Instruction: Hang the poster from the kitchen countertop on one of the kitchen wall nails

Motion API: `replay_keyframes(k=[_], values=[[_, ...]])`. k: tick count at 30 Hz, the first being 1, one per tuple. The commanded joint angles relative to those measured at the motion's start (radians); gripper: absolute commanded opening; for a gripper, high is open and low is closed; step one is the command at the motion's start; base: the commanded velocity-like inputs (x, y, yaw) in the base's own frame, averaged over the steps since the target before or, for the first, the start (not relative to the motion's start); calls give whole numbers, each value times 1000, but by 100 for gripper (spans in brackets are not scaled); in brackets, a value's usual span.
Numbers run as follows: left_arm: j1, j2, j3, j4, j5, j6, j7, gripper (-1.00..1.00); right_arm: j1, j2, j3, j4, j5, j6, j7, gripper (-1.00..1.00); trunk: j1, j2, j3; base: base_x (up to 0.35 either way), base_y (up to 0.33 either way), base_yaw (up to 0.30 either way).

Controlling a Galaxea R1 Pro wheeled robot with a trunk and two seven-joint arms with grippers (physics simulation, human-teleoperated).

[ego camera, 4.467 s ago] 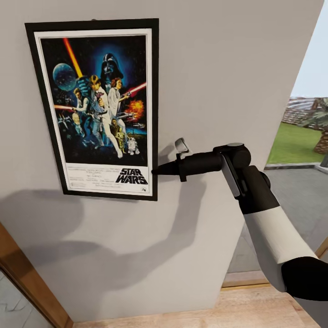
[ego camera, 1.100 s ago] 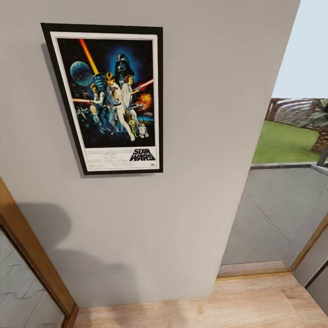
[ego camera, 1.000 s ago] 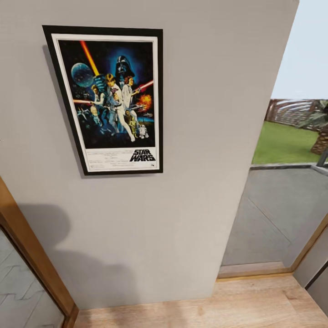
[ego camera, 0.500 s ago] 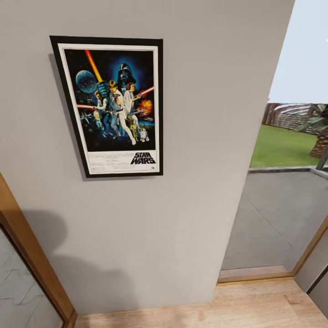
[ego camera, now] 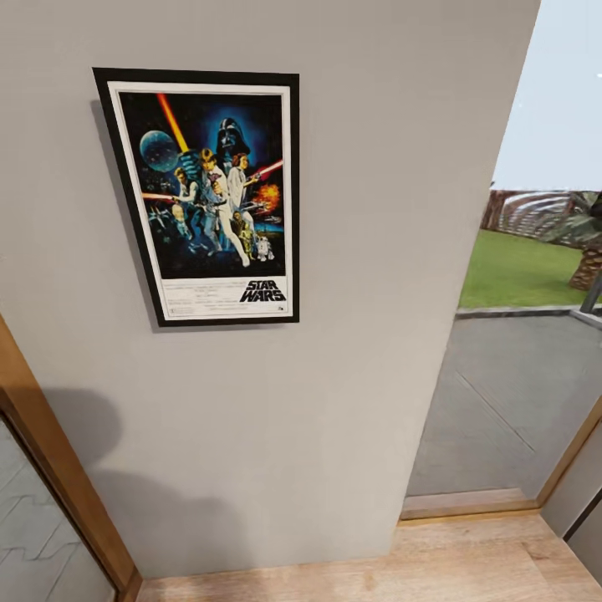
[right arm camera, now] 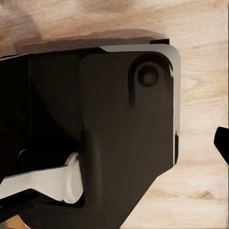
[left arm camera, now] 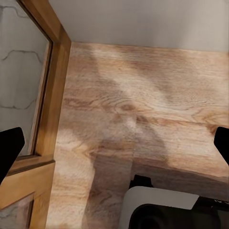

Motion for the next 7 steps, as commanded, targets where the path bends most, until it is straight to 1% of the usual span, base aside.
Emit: replay_keyframes(k=[1,2,7], values=[[0,-1,5,-1,-10,-2,-6,100,-1,0,-6,3,3,-16,-4,100,1,-2,-2,0,0,0],[0,-1,5,-1,-11,-2,-6,100,-1,0,-6,7,4,-47,-21,100,1,-2,-2,0,0,0],[0,-1,5,-1,-11,-2,-6,100,-1,1,-5,10,4,-72,-35,100,1,-2,-2,0,0,0]])
